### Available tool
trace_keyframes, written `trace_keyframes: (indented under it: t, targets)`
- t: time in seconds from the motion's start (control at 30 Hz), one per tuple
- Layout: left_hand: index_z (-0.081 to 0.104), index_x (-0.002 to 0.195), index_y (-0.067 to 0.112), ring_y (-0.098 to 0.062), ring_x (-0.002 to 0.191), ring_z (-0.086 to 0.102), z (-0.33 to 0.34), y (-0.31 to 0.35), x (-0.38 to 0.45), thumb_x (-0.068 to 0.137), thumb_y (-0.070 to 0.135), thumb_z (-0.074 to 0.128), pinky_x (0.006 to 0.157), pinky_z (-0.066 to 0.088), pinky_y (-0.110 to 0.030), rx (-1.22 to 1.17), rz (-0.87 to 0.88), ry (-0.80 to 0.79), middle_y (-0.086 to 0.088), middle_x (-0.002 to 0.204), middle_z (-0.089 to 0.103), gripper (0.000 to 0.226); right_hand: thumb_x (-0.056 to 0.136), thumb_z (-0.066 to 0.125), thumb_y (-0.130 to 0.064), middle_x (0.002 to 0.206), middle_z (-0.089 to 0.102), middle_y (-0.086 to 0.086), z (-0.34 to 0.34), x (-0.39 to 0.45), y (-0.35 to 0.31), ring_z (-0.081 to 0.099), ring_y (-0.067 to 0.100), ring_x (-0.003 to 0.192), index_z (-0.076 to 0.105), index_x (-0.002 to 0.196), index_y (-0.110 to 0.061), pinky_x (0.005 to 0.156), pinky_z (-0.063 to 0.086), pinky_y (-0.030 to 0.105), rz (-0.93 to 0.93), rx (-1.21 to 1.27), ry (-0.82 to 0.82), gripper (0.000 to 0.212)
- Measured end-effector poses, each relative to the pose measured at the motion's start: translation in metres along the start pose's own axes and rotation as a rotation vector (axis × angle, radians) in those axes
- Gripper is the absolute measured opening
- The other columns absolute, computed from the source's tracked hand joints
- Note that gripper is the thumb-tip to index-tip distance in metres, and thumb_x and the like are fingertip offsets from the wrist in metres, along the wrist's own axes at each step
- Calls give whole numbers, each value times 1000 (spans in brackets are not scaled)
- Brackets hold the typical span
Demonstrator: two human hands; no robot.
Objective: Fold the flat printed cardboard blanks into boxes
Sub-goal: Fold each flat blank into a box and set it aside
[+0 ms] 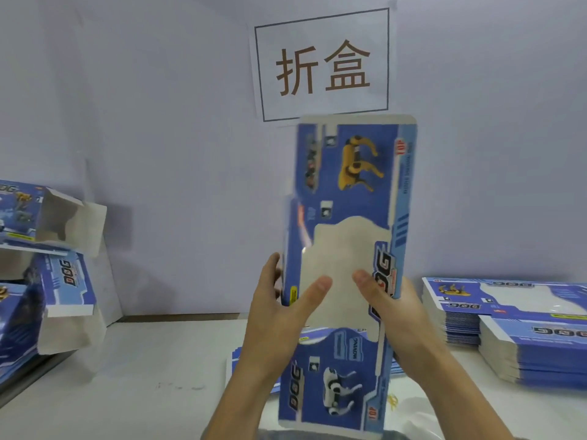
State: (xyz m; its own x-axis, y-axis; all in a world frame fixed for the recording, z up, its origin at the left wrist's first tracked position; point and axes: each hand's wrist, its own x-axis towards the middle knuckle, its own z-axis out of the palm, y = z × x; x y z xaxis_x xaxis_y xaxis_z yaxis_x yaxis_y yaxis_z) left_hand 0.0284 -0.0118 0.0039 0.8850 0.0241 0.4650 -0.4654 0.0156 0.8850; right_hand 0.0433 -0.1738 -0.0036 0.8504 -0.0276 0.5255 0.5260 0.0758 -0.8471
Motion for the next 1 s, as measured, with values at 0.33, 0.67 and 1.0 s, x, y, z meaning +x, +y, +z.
trace_keyframes:
  t: [0.33, 0.67, 1.0]
  targets:
    - [64, 106, 31, -15, 85, 75, 5, -10, -2, 70, 61, 67, 68, 62, -28, 48, -43, -65, 9, 95, 76, 47, 62, 68, -66, 96, 73, -13, 5, 4, -3, 73, 10, 85, 57, 112, -38, 61, 59, 23, -39, 14, 190, 59]
    - [47, 106, 30, -9, 77, 74, -13, -9, 8, 62, 58, 75, 54, 56, -20, -22, -56, 502, 9, 94, 70, 59, 83, 60, -55, 110, 61, -11, 26, -1, -6, 59, 6, 103, 53, 118, -38, 82, 50, 25, -152, -271, 403, 40]
    - [43, 132, 18, -21, 104, 59, 32, -12, -8, 72, 33, 86, 88, 49, -40, 748, 450, 409, 4, 117, 58, 75, 71, 81, -55, 104, 74, -15, 39, -3, -17, 73, 10, 96, 50, 128, -26, 80, 60, 34, -35, 39, 21, 71]
